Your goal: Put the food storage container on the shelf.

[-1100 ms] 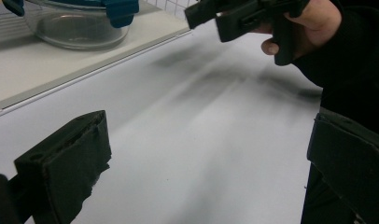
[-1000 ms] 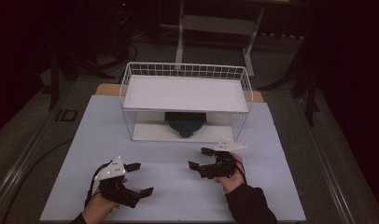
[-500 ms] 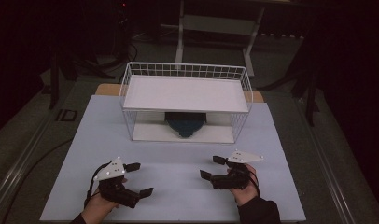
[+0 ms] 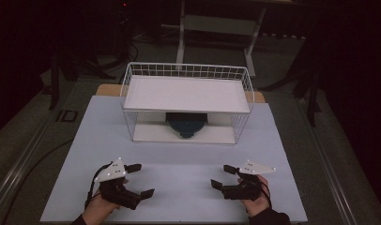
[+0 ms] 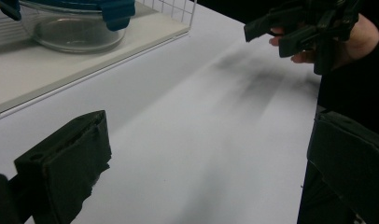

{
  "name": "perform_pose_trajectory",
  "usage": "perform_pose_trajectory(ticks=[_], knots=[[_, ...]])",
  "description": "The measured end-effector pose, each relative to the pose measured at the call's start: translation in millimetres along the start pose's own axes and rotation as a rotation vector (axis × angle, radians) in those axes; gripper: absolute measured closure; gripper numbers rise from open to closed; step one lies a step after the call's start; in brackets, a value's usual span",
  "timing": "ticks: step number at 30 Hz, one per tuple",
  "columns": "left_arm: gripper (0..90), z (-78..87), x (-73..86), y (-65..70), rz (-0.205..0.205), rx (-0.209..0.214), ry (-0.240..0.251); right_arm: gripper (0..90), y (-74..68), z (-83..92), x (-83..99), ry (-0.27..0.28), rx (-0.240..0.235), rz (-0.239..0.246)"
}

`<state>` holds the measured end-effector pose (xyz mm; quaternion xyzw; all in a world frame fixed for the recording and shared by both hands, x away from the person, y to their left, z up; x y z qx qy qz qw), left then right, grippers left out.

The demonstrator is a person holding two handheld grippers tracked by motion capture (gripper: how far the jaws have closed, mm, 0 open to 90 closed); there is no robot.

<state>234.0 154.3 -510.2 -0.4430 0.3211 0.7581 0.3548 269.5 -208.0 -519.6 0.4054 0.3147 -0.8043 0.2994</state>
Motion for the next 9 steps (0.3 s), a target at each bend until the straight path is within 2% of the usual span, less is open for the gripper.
perform_pose_trajectory(ticks=[3,9], knots=[[0.0,-1.8,0.8,1.1,-0.002,0.002,-0.005,17.3,2.7,-0.2,2.1,-0.004,-0.001,-0.015],[0.0,-2.4,0.8,2.1,-0.004,0.010,-0.005,17.3,4.0,-1.5,3.0,-0.010,0.006,-0.009]])
Point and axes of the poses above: each handheld gripper's, and its own axes: z roughly backward along the jaws, x roughly out of its underside, y roughly to its right, the point moved 3 cm from there along -z, roughly forward along the jaws, and after that the axes turned 2 degrees about -z, right-handed, at the moved point
